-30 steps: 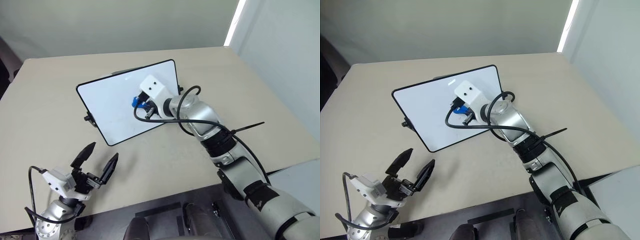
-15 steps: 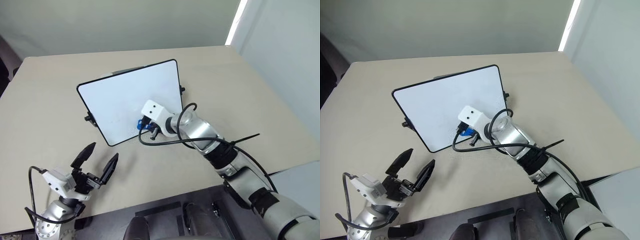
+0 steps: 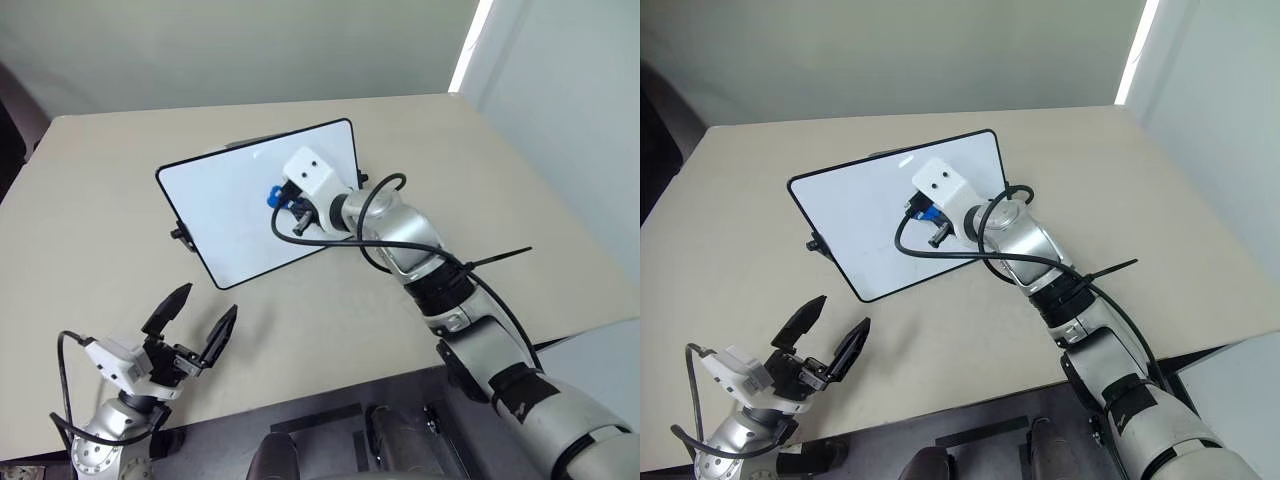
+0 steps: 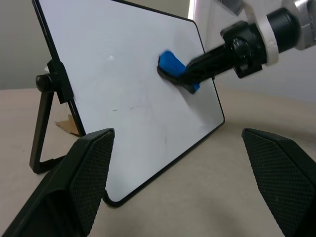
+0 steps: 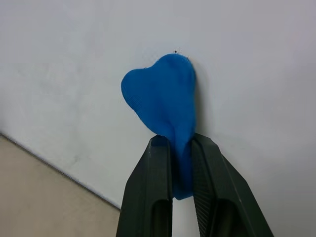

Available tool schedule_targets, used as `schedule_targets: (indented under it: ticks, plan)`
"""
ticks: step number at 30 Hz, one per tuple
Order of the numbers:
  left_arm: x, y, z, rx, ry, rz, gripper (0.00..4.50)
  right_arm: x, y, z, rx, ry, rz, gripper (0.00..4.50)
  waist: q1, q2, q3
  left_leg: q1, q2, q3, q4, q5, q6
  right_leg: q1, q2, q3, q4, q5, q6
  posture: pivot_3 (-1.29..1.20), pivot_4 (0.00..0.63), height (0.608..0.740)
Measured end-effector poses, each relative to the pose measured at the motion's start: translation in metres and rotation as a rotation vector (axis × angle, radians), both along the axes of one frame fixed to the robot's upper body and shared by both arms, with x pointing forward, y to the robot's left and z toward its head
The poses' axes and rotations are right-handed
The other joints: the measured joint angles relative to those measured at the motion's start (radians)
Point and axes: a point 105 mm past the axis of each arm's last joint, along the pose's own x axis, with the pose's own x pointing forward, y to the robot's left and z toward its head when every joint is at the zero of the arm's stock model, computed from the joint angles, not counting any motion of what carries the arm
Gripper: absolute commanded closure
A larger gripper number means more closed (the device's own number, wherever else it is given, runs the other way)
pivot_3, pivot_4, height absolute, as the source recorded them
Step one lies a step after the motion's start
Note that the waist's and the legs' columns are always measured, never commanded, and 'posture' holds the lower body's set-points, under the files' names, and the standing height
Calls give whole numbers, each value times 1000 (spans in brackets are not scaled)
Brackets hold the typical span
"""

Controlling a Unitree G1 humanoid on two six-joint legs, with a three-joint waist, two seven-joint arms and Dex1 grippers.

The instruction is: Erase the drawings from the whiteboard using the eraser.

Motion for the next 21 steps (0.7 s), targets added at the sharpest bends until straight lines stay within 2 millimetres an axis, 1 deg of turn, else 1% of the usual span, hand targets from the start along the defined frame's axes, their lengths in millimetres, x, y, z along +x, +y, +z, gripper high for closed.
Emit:
schedule_targets:
  ticks: [3, 4, 8, 10, 13, 16, 21]
  plan:
    - [0, 0, 0, -1, 1, 1, 0, -8, -5, -26, -49, 78, 1, 4177, 1, 0, 0, -1, 0, 0, 0, 1, -2, 0, 0, 0, -1, 0, 0, 0, 150, 740]
    - [0, 0, 0, -1, 0, 0, 0, -9, -5, -29, -59, 88, 2, 4177, 0, 0, 0, -1, 0, 0, 0, 1, -2, -1, 0, 0, -1, 0, 0, 0, 150, 740]
    - [1, 0, 1, -2, -2, -1, 0, -8, -9, -28, -69, 90, -12, 4177, 1, 0, 0, -1, 0, 0, 0, 1, -2, -1, 0, 0, -1, 0, 0, 0, 150, 740]
    - [1, 0, 1, -2, -2, -1, 0, -5, -11, -25, -68, 87, -28, 4177, 1, 0, 0, -2, 0, 0, 1, 1, -2, -1, 0, 0, -1, 0, 0, 0, 150, 740]
    - [1, 0, 1, -2, -3, -1, 0, 4, -20, -15, -52, 69, -72, 4177, 1, 0, 0, -2, 0, 0, 1, 1, -2, -1, 0, 0, -1, 0, 0, 0, 150, 740]
    - [1, 0, 1, -2, -2, -1, 0, 14, -35, -2, -25, 37, -131, 4177, 1, 0, 0, -1, 0, 0, 1, 1, -2, -1, 0, 0, -1, 0, 0, 0, 150, 740]
    - [0, 0, 0, -2, 3, -1, 0, 25, -62, 9, -8, 10, -221, 4177, 2, 0, 0, -2, 0, 1, 2, 1, -2, 0, 0, 0, -1, 0, 0, 0, 150, 740]
